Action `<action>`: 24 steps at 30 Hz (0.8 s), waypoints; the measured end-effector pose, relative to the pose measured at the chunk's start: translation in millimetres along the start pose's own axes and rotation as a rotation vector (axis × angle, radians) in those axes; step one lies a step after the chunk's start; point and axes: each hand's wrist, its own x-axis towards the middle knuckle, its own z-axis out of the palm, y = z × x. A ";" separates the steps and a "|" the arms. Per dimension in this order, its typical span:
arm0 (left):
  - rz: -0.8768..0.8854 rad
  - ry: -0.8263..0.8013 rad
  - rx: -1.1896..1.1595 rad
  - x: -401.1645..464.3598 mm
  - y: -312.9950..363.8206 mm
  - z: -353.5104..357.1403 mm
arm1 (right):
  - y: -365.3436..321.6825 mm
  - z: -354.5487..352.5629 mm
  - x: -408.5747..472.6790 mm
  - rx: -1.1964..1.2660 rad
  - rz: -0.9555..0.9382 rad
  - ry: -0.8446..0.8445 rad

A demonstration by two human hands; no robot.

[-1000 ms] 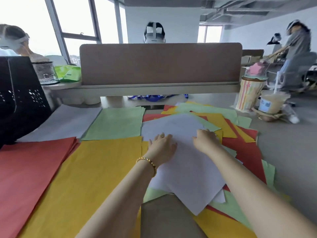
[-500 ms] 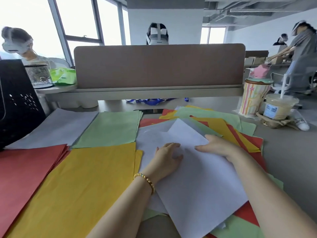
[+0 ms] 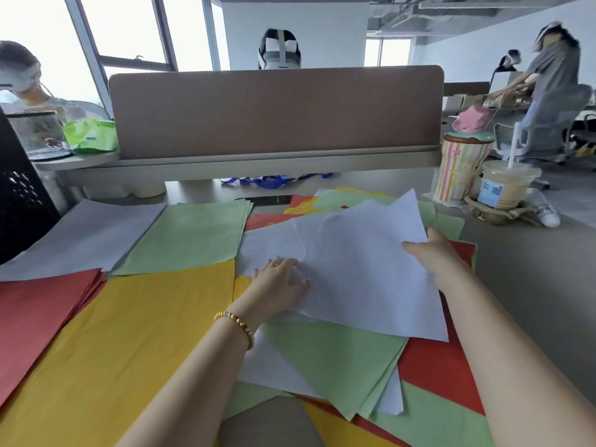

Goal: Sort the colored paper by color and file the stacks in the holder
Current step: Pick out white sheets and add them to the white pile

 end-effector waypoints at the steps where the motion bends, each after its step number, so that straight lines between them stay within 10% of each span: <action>1: 0.023 -0.026 0.024 -1.3 0.3 -1.3 | 0.3 0.5 -0.4 0.039 -0.010 0.002; 9: 0.173 -0.158 -0.034 -8.7 6.2 -10.6 | 5.8 -12.8 10.2 0.446 0.070 0.337; 14: 0.172 -0.559 0.248 -23.0 14.6 -31.9 | 15.3 -10.0 16.8 0.779 0.143 0.242; 24: 0.251 -0.188 0.274 -21.7 19.0 -12.9 | 9.6 -1.8 10.3 0.842 0.208 0.133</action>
